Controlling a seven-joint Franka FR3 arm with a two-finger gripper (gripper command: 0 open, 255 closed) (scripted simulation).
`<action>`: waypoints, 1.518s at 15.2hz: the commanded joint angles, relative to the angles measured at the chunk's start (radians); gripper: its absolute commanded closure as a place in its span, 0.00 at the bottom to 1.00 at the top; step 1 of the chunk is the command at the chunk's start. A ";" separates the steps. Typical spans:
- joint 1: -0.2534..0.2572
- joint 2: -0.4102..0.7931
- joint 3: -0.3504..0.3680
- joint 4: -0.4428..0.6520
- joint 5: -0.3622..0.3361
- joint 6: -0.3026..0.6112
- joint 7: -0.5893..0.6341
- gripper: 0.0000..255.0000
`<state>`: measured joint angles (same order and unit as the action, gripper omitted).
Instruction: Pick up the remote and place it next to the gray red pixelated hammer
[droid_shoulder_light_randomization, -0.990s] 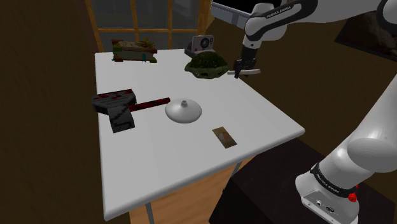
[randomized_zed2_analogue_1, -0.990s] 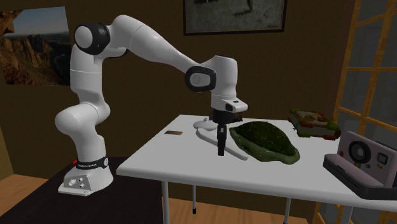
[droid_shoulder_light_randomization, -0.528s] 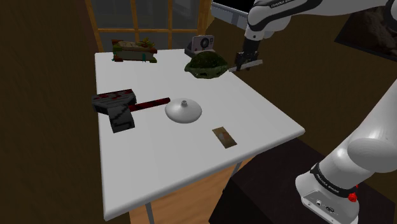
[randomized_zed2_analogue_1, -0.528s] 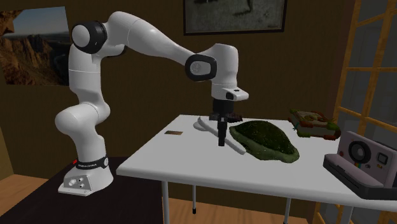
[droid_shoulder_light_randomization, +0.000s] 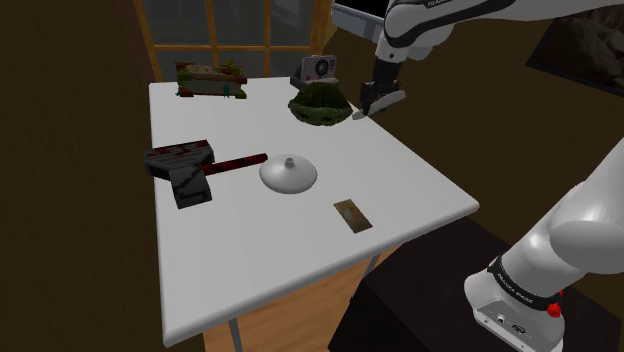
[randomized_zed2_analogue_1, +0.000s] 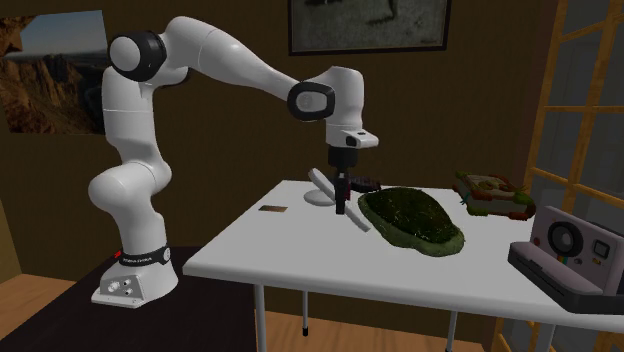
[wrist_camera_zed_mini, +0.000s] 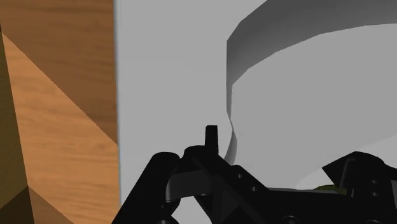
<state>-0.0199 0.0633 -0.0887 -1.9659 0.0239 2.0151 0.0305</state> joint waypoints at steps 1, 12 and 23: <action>0.025 -0.021 0.022 -0.025 -0.002 0.010 0.047 1.00; 0.158 -0.061 0.151 -0.074 -0.003 0.023 0.308 1.00; 0.292 0.011 0.277 0.015 -0.018 0.011 0.575 1.00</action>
<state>0.2596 0.0604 0.1770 -1.9703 0.0093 2.0303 0.5784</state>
